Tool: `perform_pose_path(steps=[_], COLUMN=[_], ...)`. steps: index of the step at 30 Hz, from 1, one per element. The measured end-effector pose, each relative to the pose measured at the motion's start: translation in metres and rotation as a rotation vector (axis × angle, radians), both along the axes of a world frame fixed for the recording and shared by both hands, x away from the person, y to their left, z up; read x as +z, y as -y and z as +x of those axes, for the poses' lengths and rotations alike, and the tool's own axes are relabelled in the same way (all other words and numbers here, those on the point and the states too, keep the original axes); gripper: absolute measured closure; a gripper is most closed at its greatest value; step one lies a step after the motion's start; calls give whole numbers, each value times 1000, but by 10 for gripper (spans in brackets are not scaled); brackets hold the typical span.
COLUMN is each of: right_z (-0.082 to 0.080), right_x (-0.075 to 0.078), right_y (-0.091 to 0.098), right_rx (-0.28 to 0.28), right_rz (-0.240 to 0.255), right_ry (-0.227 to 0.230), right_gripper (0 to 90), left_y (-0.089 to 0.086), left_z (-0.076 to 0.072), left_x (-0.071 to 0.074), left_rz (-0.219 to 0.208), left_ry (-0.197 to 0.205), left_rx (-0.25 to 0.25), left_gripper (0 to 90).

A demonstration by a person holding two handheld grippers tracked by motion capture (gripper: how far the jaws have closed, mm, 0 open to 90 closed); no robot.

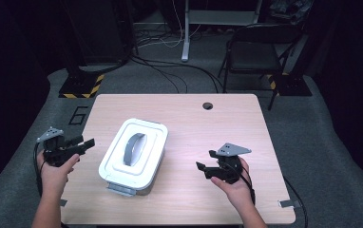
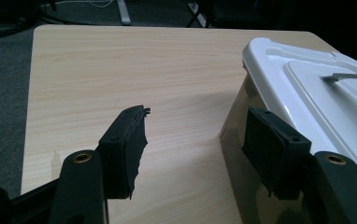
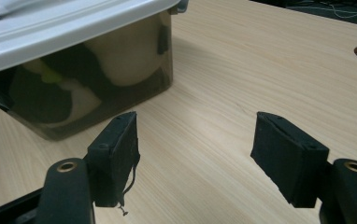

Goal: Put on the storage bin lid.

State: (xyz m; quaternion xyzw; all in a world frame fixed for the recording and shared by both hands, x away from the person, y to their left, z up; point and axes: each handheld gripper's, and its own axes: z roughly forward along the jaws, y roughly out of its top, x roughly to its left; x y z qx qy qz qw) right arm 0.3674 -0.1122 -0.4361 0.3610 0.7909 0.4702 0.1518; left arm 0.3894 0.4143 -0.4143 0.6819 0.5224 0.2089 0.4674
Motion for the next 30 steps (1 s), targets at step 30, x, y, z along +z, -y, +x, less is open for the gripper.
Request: perform_pose_path(steps=[30], right_z=[19], right_x=[-45], right_y=[36], right_rx=[-97], right_rz=[-13], right_ry=[-92], right_gripper=[320], left_y=[17], left_z=[14], left_x=[-70], left_rz=[131], left_ry=[-90], left_rx=[-25], left_gripper=[393])
